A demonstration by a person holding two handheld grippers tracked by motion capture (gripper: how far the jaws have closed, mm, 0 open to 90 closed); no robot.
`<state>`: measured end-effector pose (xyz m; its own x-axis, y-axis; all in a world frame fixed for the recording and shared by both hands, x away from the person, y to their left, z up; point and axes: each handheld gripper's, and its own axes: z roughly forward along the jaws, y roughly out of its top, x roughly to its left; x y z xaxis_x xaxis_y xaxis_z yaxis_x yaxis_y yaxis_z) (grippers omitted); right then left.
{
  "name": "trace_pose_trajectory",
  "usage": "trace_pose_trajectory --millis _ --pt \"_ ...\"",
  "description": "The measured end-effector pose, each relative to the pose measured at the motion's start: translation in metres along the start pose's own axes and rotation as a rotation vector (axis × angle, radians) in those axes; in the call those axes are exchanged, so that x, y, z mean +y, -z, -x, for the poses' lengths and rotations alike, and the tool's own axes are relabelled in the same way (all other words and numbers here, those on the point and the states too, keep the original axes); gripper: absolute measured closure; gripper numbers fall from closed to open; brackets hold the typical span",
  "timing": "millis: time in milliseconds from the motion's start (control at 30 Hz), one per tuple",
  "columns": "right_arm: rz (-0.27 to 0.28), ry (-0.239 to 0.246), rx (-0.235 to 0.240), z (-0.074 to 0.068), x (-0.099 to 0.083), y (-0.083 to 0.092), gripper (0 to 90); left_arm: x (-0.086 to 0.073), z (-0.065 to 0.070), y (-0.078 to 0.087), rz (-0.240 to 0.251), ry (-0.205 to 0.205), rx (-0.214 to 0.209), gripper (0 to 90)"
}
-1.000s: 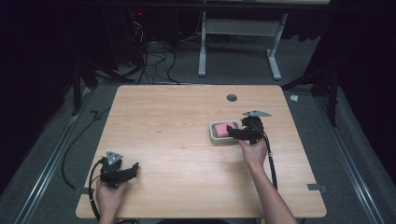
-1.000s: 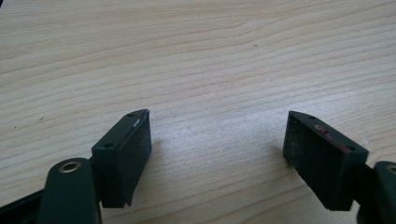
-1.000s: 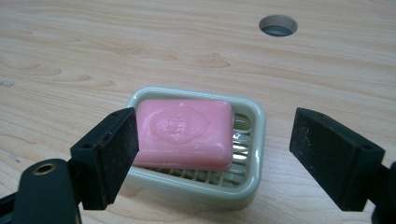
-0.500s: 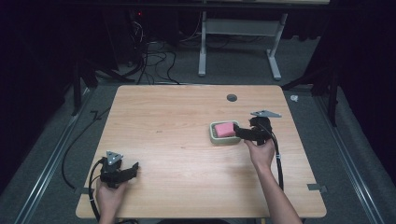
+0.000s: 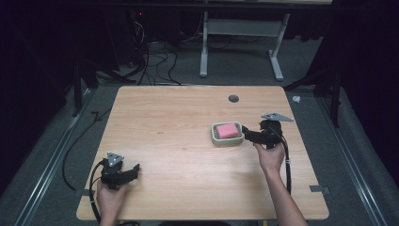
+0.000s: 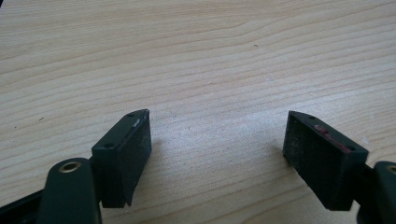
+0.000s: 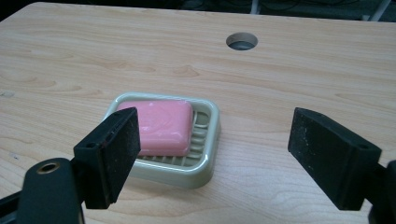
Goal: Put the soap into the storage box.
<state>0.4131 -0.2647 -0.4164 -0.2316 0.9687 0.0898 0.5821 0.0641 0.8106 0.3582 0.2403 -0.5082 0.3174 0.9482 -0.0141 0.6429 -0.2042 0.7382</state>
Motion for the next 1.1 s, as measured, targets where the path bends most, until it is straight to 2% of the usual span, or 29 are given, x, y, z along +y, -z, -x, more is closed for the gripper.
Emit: trace_pose_trajectory --millis 1100 --pt "0.028 -0.035 -0.025 0.025 -0.023 0.034 18.3 0.0 0.0 0.0 0.0 0.0 0.0 24.0"
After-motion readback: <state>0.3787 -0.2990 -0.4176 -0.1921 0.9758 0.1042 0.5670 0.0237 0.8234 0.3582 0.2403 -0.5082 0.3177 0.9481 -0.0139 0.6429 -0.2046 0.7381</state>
